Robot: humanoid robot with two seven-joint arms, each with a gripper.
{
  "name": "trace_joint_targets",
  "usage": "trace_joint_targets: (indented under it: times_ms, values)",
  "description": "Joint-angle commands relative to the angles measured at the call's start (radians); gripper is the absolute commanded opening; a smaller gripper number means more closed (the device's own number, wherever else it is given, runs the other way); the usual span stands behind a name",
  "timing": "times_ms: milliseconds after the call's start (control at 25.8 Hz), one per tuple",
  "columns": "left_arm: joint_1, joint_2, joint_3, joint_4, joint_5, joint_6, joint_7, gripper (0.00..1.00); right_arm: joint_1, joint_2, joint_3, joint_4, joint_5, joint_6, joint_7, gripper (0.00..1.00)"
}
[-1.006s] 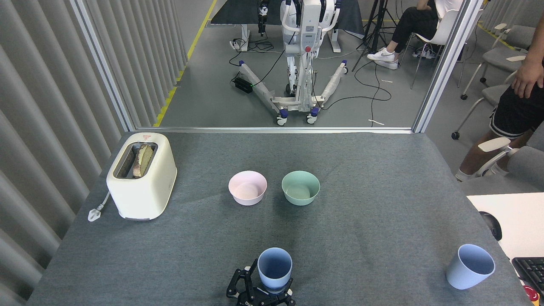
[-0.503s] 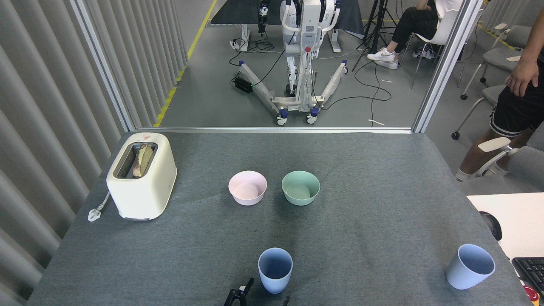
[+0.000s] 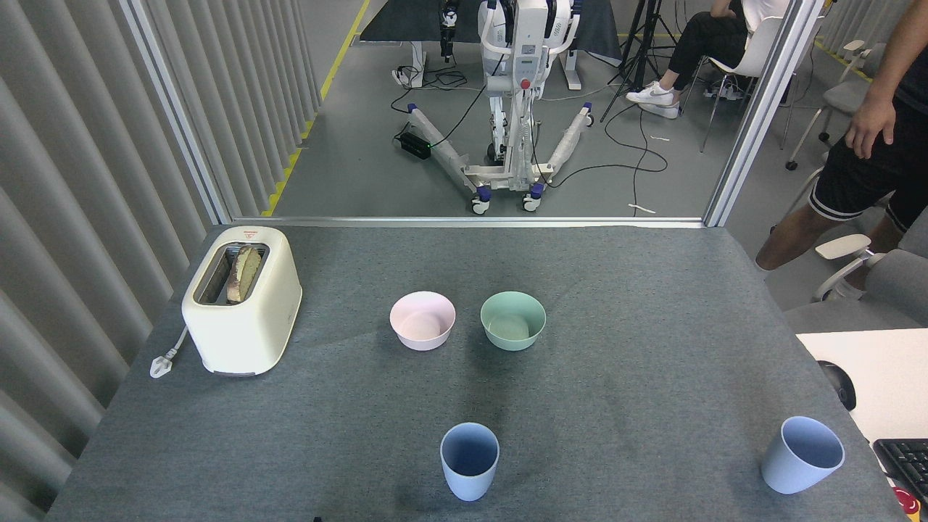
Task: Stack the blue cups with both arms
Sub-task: 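Open the left gripper and withdraw it from the cup, then reach the right gripper to the other blue cup and grasp it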
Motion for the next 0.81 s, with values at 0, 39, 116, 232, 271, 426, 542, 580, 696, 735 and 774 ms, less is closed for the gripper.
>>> trace_joint_targets:
  times_ms: [0, 39, 116, 232, 271, 426, 542, 580, 696, 735, 774]
  values:
    - [0.026, 0.012, 0.036, -0.019, 0.024, 0.0, 0.0, 1.0, -0.033, -0.009, -0.062, 0.062, -0.004, 0.003, 0.03, 1.0]
    - [0.026, 0.014, 0.036, -0.019, 0.024, 0.0, 0.0, 1.0, -0.049, -0.017, -0.084, 0.078, -0.004, 0.0, 0.03, 1.0]
    - [0.026, 0.012, 0.037, -0.019, 0.024, 0.0, 0.0, 1.0, -0.091, -0.032, -0.108, 0.104, -0.002, -0.001, 0.03, 1.0]
    - [0.024, 0.012, 0.039, -0.019, 0.024, 0.0, 0.0, 1.0, -0.136, -0.055, -0.113, 0.14, -0.004, 0.005, 0.03, 1.0]
    - [0.024, 0.012, 0.039, -0.019, 0.024, 0.0, 0.0, 1.0, -0.154, -0.066, -0.113, 0.158, -0.004, 0.006, 0.03, 1.0]
    - [0.026, 0.012, 0.039, -0.018, 0.024, 0.0, 0.001, 1.0, -0.242, -0.104, -0.114, 0.25, -0.004, 0.009, 0.028, 1.0]
    - [0.024, 0.012, 0.039, -0.018, 0.024, 0.0, 0.001, 1.0, -0.289, -0.138, -0.113, 0.305, -0.004, 0.009, 0.023, 1.0]
    - [0.024, 0.012, 0.039, -0.018, 0.023, 0.0, 0.001, 1.0, -0.306, -0.143, -0.113, 0.325, -0.004, 0.011, 0.019, 1.0]
    - [0.024, 0.012, 0.039, -0.018, 0.023, 0.0, 0.003, 1.0, -0.346, -0.153, -0.114, 0.384, -0.005, 0.009, 0.008, 1.0]
    - [0.024, 0.012, 0.039, -0.018, 0.023, 0.0, 0.003, 1.0, -0.352, -0.161, -0.114, 0.39, -0.005, 0.009, 0.008, 1.0]
    - [0.026, 0.012, 0.039, -0.018, 0.023, 0.0, 0.003, 1.0, -0.355, -0.166, -0.114, 0.391, -0.005, 0.011, 0.007, 1.0]
